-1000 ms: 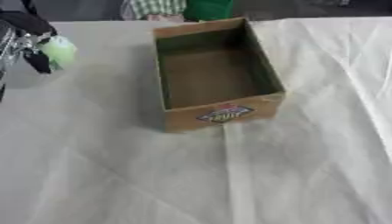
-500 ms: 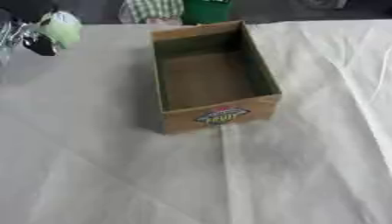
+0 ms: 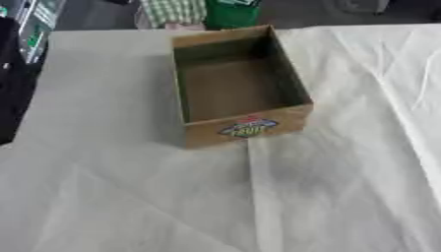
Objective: Pick up objects on the table and place them in the box.
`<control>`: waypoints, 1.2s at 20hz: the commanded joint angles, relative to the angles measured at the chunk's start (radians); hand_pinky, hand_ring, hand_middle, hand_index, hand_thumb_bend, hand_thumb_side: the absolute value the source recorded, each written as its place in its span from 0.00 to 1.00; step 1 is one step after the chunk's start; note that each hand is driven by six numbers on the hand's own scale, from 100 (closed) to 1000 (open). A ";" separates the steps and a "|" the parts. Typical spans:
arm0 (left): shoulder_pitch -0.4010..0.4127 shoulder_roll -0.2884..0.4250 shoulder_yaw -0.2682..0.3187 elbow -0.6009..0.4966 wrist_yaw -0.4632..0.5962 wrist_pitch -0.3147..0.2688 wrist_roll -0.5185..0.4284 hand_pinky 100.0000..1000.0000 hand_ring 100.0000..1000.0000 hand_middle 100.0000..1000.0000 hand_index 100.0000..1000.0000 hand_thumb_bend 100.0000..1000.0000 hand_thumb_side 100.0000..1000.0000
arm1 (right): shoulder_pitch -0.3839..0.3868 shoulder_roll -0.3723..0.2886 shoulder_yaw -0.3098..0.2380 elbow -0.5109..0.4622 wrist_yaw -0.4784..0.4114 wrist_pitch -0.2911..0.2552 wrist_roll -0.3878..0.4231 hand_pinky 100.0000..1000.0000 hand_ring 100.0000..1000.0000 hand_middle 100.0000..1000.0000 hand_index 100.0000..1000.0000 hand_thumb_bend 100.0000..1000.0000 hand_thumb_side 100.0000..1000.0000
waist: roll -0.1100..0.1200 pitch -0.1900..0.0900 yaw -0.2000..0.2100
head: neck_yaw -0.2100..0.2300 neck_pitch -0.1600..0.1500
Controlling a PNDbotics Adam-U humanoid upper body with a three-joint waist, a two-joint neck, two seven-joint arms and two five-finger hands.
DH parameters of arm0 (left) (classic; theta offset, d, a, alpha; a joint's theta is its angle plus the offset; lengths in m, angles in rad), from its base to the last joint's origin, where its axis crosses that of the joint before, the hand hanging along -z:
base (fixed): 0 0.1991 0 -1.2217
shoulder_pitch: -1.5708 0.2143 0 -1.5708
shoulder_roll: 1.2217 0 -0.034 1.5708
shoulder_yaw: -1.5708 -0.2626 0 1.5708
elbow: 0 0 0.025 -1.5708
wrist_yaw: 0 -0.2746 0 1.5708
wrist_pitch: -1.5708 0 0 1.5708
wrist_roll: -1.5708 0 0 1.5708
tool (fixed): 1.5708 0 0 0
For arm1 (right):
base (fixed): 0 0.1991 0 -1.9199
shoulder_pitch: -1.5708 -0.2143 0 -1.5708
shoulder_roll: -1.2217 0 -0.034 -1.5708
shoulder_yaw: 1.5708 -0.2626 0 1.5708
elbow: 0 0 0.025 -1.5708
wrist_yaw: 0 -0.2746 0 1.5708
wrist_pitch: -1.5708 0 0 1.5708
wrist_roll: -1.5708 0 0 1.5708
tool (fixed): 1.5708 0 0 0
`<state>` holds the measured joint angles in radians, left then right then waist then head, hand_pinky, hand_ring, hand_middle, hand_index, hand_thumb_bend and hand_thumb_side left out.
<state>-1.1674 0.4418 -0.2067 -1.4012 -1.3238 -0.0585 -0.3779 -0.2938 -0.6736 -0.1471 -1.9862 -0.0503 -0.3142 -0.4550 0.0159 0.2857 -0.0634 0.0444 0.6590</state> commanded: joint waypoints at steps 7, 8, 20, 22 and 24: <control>-0.048 -0.242 -0.017 0.053 0.001 0.024 0.031 0.36 0.46 0.27 0.47 0.00 0.23 | -0.050 -0.032 0.012 -0.014 -0.033 -0.013 0.025 0.80 0.64 0.71 0.90 0.00 0.64 | -0.003 -0.037 -0.036 | 0.029 0.003; -0.045 -0.268 -0.018 0.066 -0.007 0.029 0.031 0.36 0.46 0.28 0.47 0.00 0.22 | -0.056 -0.031 0.014 -0.014 -0.036 -0.014 0.027 0.80 0.64 0.71 0.90 0.00 0.64 | -0.003 -0.037 -0.041 | 0.035 0.002; 0.029 -0.399 -0.044 0.208 -0.112 0.098 0.018 0.39 0.48 0.33 0.51 0.00 0.21 | -0.069 -0.020 0.015 -0.014 -0.050 -0.015 0.037 0.80 0.64 0.71 0.90 0.00 0.64 | 0.000 -0.035 -0.059 | 0.043 -0.006; 0.032 -0.399 -0.046 0.223 -0.139 0.104 0.009 0.39 0.48 0.33 0.51 0.00 0.21 | -0.067 -0.020 0.015 -0.014 -0.049 -0.015 0.036 0.80 0.64 0.71 0.90 0.00 0.64 | 0.001 -0.035 -0.058 | 0.035 -0.004; 0.034 -0.397 -0.049 0.225 -0.169 0.108 0.006 0.38 0.48 0.34 0.51 0.00 0.21 | -0.063 -0.021 0.013 -0.014 -0.047 -0.015 0.034 0.80 0.64 0.71 0.90 0.00 0.64 | 0.002 -0.034 -0.056 | 0.027 -0.004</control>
<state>-1.1168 0.0424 -0.2524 -1.1683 -1.4736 0.0441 -0.3695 -0.3507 -0.6736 -0.1230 -1.9862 -0.0935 -0.3278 -0.4204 0.0228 0.2704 -0.1189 0.0774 0.6575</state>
